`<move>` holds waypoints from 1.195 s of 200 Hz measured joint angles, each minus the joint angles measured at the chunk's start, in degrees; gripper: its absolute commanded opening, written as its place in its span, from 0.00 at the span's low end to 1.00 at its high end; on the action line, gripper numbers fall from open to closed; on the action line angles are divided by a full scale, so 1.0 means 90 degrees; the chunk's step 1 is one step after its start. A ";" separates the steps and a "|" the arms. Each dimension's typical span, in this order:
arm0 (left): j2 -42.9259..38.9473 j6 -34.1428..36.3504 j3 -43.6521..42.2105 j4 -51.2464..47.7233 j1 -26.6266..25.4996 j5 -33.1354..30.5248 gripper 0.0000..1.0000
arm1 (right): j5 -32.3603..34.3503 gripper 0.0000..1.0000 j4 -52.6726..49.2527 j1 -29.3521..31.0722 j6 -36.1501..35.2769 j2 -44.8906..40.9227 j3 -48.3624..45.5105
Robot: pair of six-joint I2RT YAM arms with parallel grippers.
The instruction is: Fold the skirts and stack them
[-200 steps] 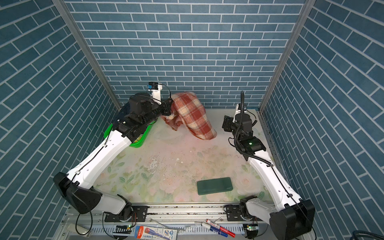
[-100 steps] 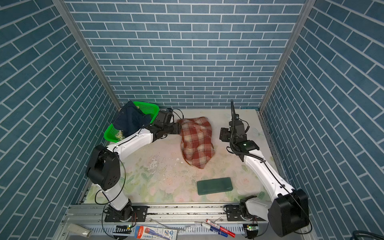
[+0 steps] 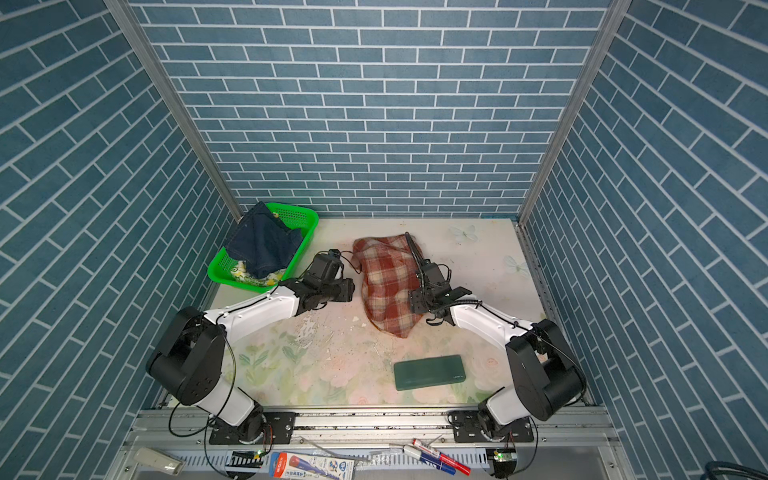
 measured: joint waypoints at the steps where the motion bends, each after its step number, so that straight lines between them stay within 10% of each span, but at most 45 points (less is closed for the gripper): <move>1: -0.0010 0.0000 -0.0017 0.0012 -0.0053 -0.0044 0.63 | 0.0005 0.72 0.0010 -0.0012 0.0007 -0.0012 -0.0007; 78: 0.0510 0.1297 -0.0090 0.0461 -0.2623 -0.1015 0.64 | -0.0301 0.72 0.0345 -0.1846 0.0682 -0.1644 -0.0634; 172: 0.2069 0.2076 0.1073 0.0406 -0.3206 -0.0935 0.61 | -0.0665 0.72 0.0284 -0.2378 0.0787 -0.2220 -0.0719; 194: 0.2322 0.2110 0.1224 0.0355 -0.3223 -0.0940 0.36 | -0.0668 0.72 0.0238 -0.2378 0.0784 -0.2293 -0.0719; 209: 0.2426 0.2091 0.1345 0.0325 -0.3225 -0.0996 0.00 | -0.0656 0.72 0.0197 -0.2380 0.0782 -0.2368 -0.0719; 239: 0.2402 0.2154 0.1353 0.0318 -0.3172 -0.1044 0.00 | -0.0602 0.71 0.0100 -0.2382 0.0731 -0.2450 -0.0719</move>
